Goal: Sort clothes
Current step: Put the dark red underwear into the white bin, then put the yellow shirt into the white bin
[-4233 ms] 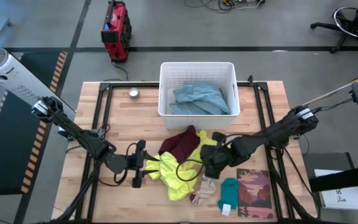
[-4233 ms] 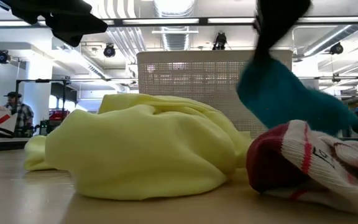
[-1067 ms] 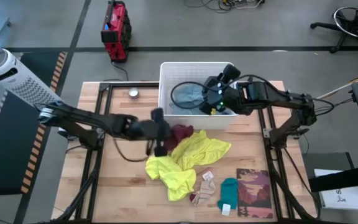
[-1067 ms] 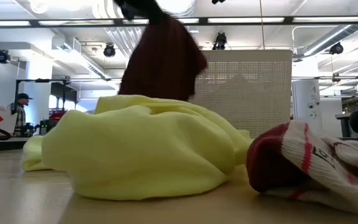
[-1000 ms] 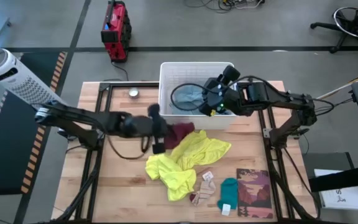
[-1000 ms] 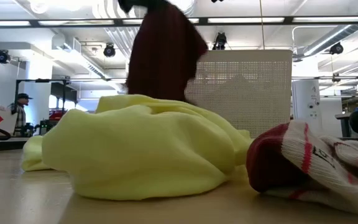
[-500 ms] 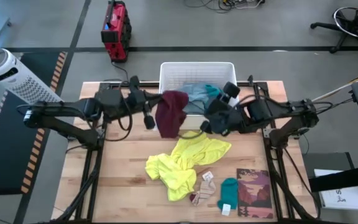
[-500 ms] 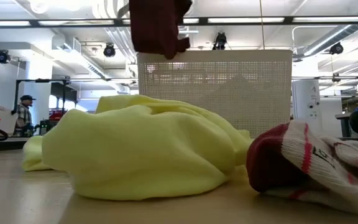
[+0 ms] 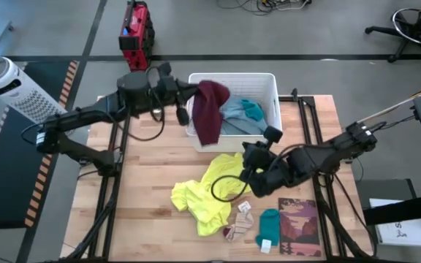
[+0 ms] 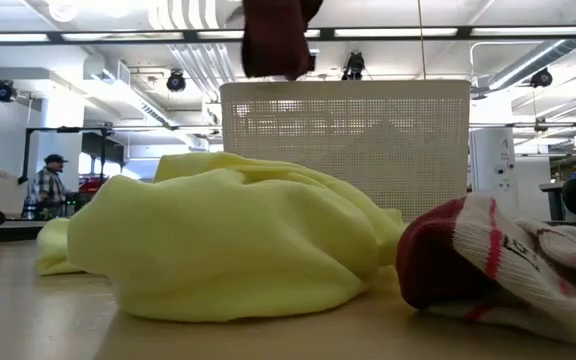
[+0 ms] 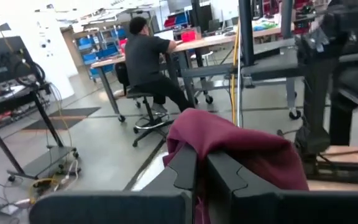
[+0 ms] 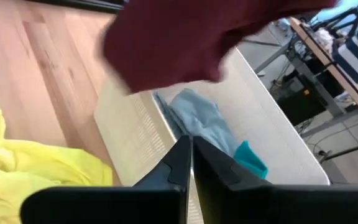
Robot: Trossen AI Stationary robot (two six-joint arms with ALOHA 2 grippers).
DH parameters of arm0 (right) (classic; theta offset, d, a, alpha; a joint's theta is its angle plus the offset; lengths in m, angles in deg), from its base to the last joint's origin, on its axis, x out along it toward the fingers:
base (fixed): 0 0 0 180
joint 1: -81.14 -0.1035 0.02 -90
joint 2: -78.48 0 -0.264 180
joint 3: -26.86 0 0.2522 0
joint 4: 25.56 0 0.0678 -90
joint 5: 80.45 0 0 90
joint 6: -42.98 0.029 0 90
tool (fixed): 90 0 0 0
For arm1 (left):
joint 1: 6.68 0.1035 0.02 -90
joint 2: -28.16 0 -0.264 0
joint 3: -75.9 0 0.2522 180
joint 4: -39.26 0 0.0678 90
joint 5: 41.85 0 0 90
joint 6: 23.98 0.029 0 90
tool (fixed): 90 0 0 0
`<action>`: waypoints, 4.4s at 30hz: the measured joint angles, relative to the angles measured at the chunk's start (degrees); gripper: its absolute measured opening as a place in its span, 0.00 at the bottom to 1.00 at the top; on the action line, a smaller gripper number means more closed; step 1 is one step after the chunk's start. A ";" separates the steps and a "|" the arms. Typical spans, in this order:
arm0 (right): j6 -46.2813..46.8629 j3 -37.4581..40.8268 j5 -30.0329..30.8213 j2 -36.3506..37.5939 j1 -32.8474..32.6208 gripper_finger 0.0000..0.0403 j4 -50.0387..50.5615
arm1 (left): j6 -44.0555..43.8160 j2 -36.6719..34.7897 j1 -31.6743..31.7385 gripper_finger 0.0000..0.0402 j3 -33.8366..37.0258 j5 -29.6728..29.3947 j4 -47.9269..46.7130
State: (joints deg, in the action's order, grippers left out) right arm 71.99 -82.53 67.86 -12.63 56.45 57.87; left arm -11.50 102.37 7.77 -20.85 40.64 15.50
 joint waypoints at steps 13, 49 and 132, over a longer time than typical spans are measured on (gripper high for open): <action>9.11 4.41 0.41 -0.02 -7.27 0.00 0.19 | 1.78 17.07 6.20 0.00 -23.63 0.68 -25.82; -18.00 22.96 -40.50 -0.07 -4.83 0.12 -45.46 | -0.26 12.40 0.52 0.72 -7.67 0.55 -22.43; -71.23 17.07 -2.08 12.98 7.96 0.02 -86.95 | -9.96 -11.90 -43.92 0.03 56.03 -22.00 32.09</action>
State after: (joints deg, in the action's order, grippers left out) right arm 0.76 -65.46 65.78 0.36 64.41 -29.08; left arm -21.46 90.47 -36.15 35.18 18.64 47.59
